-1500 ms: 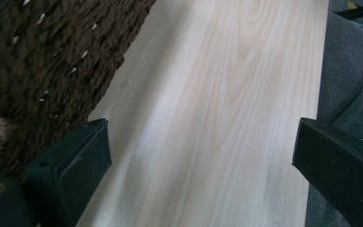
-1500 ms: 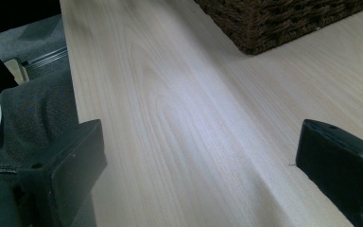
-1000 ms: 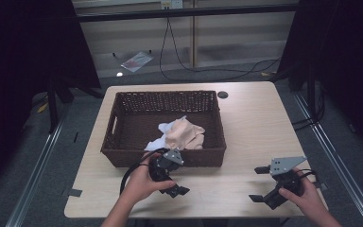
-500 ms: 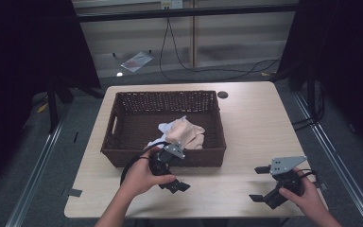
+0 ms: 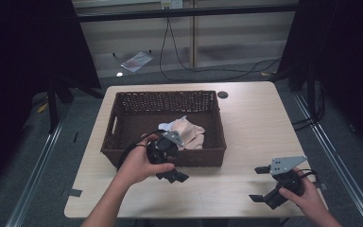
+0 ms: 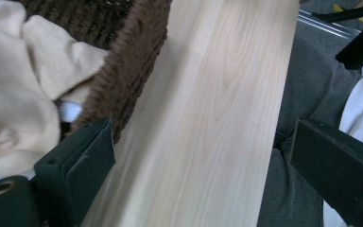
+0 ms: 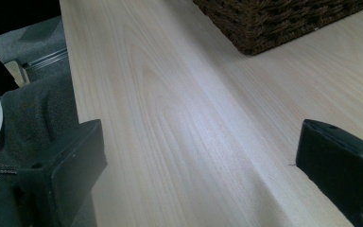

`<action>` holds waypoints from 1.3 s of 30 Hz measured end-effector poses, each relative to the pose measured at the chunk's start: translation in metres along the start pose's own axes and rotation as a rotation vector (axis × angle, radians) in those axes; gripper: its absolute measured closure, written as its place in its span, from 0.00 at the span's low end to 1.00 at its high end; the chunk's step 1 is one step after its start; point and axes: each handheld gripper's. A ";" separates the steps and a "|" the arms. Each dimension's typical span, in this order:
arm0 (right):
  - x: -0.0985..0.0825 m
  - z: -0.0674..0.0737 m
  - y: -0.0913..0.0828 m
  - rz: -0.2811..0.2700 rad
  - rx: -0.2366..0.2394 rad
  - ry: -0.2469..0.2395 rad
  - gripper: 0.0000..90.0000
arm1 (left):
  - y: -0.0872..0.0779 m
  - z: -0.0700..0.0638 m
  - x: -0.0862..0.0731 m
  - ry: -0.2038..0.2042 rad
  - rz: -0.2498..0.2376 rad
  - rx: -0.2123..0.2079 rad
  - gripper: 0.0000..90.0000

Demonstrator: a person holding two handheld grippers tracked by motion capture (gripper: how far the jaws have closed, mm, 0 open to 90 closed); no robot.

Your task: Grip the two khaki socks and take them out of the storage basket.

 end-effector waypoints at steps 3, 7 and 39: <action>0.000 0.000 0.000 0.000 0.000 0.001 0.02 | -0.004 0.003 0.004 -0.026 -0.004 -0.010 0.08; 0.000 0.000 0.000 0.001 0.000 0.000 0.02 | -0.010 0.009 0.011 -0.048 -0.002 -0.022 0.08; 0.000 0.001 0.000 0.000 0.006 0.000 0.02 | -0.010 0.075 0.042 -0.172 0.000 0.073 0.10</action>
Point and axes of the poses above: each handheld gripper's, and its own axes: y roughly forward along the jaws, x roughly out of its top, z roughly to its left, and after that the axes turned 1 degree about -x, right-handed
